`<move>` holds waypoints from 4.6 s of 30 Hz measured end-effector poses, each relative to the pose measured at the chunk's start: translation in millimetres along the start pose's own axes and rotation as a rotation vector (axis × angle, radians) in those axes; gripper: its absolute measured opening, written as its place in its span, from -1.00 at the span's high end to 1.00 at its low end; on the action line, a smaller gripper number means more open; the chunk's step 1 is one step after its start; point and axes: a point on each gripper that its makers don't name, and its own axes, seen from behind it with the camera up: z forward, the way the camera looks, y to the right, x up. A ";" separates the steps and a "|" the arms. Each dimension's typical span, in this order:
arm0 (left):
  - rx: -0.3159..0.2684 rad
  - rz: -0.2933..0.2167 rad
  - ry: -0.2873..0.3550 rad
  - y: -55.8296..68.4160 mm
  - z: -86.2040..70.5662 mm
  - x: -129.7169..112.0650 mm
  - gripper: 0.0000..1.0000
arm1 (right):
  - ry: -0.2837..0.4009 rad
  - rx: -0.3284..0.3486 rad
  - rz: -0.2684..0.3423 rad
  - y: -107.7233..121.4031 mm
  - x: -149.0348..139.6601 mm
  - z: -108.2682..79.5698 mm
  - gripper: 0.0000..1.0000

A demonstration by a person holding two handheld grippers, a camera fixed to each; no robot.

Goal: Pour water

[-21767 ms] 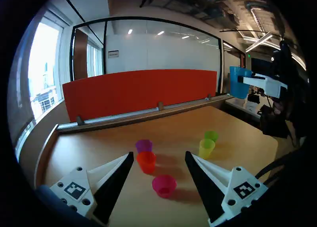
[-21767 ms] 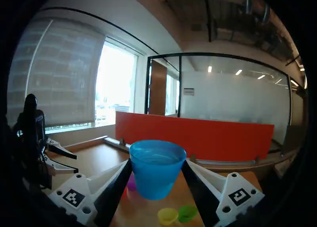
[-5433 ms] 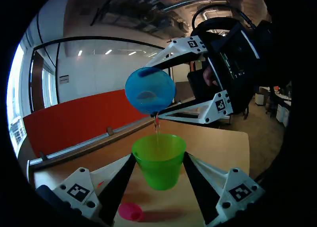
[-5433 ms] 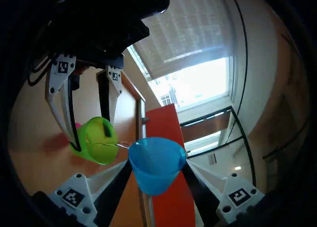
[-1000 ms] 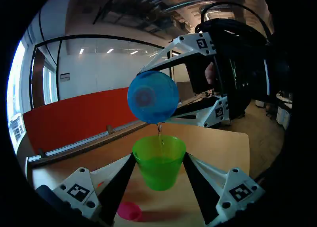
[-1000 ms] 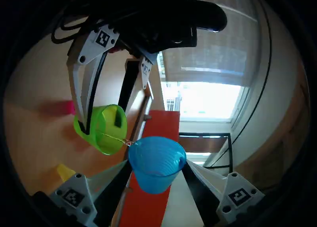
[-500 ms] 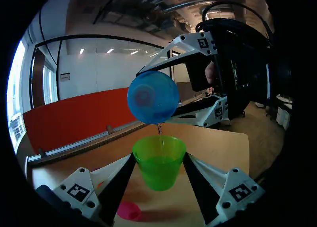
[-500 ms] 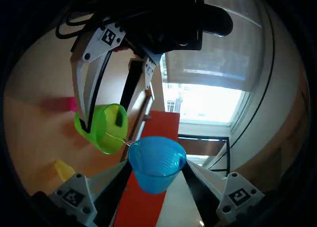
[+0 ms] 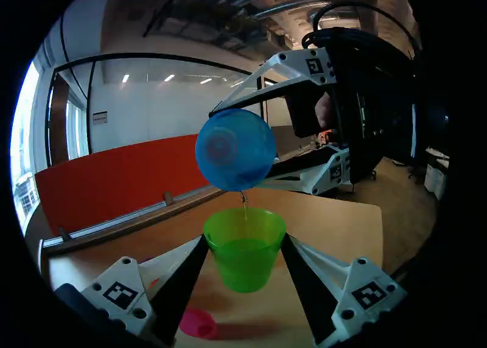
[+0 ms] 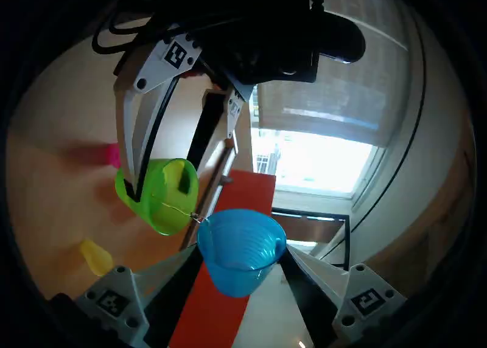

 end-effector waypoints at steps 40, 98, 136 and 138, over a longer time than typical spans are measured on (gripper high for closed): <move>0.008 -0.021 -0.015 -1.0 -2.8 -2.6 -0.71 | -0.026 -0.019 0.259 -3.8 -5.4 -4.0 -0.81; 0.018 -0.020 -0.135 0.8 2.3 -54.0 -0.71 | -0.277 0.093 1.423 -128.0 -62.3 -18.3 -0.81; -0.037 -0.030 -0.355 13.3 28.4 -155.0 -0.72 | -0.357 0.354 1.504 -256.6 -50.7 -1.1 -0.81; -0.042 -0.027 -0.365 13.9 30.4 -159.2 -0.72 | -0.360 0.366 1.505 -261.4 -50.2 1.0 -0.81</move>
